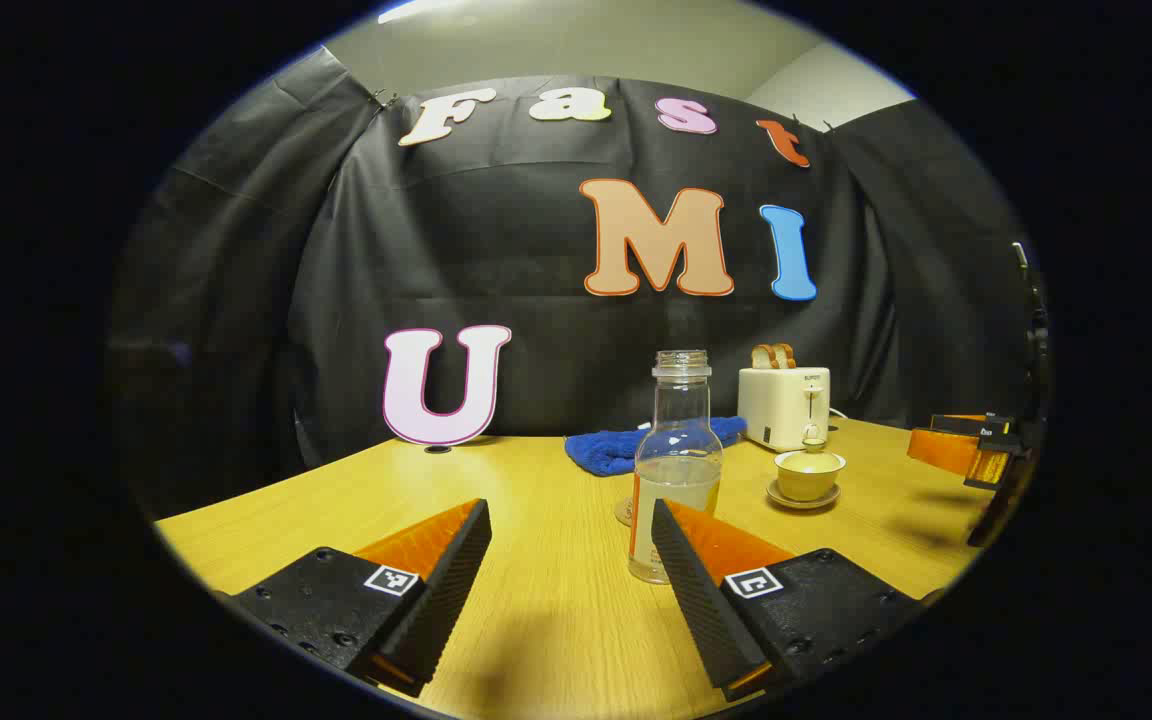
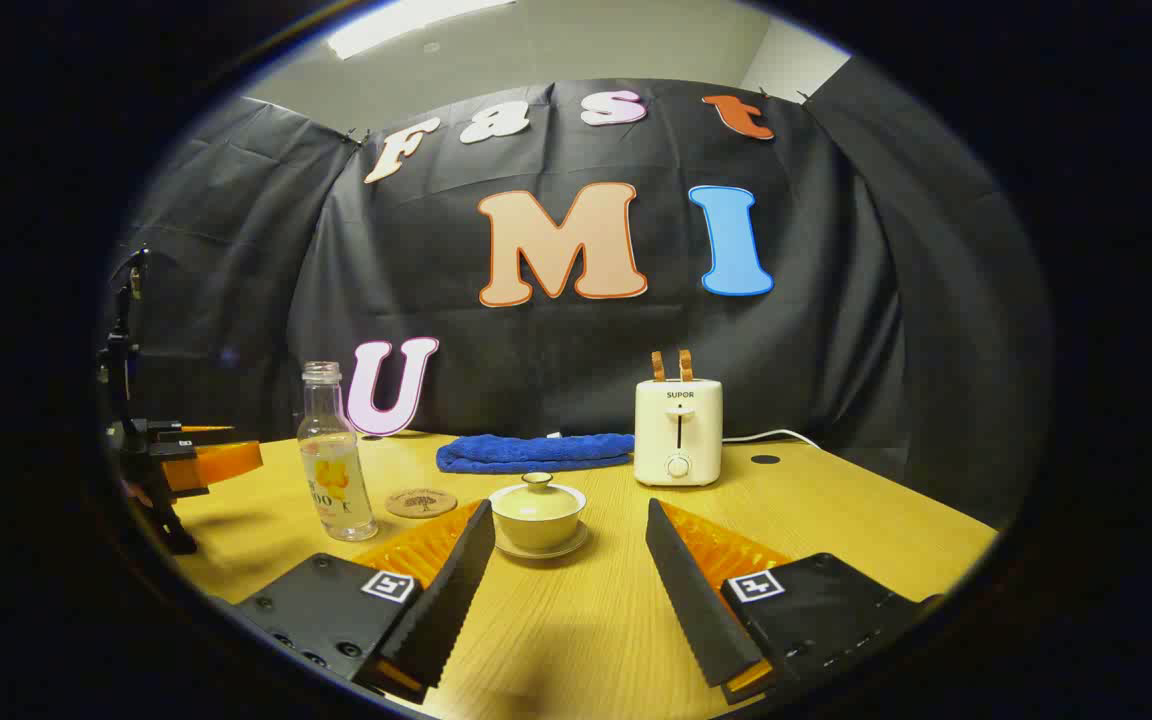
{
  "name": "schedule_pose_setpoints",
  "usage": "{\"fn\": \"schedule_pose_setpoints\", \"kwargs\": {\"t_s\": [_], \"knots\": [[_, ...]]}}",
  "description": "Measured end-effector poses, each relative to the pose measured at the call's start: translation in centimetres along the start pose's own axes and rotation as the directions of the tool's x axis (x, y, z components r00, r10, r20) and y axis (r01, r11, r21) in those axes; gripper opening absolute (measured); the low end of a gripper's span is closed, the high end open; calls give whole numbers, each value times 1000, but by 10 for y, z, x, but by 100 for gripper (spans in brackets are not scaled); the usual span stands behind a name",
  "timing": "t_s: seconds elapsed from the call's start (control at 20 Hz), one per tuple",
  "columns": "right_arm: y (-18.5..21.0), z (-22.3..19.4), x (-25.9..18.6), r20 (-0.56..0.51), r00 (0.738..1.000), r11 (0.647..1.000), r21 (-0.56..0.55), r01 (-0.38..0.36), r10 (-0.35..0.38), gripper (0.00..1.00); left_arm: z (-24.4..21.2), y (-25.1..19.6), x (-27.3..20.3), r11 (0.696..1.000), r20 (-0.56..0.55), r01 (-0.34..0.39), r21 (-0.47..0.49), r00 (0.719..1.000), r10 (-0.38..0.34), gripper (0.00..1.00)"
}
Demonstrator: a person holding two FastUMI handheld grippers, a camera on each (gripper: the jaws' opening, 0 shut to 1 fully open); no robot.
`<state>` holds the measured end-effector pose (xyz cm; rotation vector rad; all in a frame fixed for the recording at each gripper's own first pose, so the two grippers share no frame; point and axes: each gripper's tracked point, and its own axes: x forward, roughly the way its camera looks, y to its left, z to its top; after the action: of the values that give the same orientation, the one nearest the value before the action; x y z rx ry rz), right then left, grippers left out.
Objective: Open the teacup lid with one hand, grasp the water bottle and pour water into the teacup with the other hand; after pouring, place the water bottle on the coaster and then close the teacup lid.
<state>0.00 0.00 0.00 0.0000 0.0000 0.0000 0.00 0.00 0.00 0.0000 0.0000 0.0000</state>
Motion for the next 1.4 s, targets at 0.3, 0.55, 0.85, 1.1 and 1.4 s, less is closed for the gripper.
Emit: {"fn": "schedule_pose_setpoints", "kwargs": {"t_s": [0.3, 0.55, 0.85, 1.1, 1.4], "knots": [[0, 0, 0, 0, 1000, 1000, 0, 0, 0, 94, -1, 0, 0, 1000, 0, 2, 0, 1000, -2, 95], [0, 1, -1, 0, 1000, 1000, 0, -1, 1, 94, 1, 0, 0, 1000, 0, 2, 0, 1000, -2, 95], [0, 1, 1, 1, 1000, 1000, 0, -3, 3, 94, 0, 0, 0, 1000, 0, 3, 0, 1000, -3, 95], [11, -2, 17, -7, 999, 999, 2, -40, 40, 96, 0, -1, 0, 1000, 1, 11, 0, 1000, -11, 95], [21, -4, 40, -13, 996, 996, 4, -85, 85, 96, 0, -4, 1, 1000, 1, 20, -1, 1000, -20, 95]]}}
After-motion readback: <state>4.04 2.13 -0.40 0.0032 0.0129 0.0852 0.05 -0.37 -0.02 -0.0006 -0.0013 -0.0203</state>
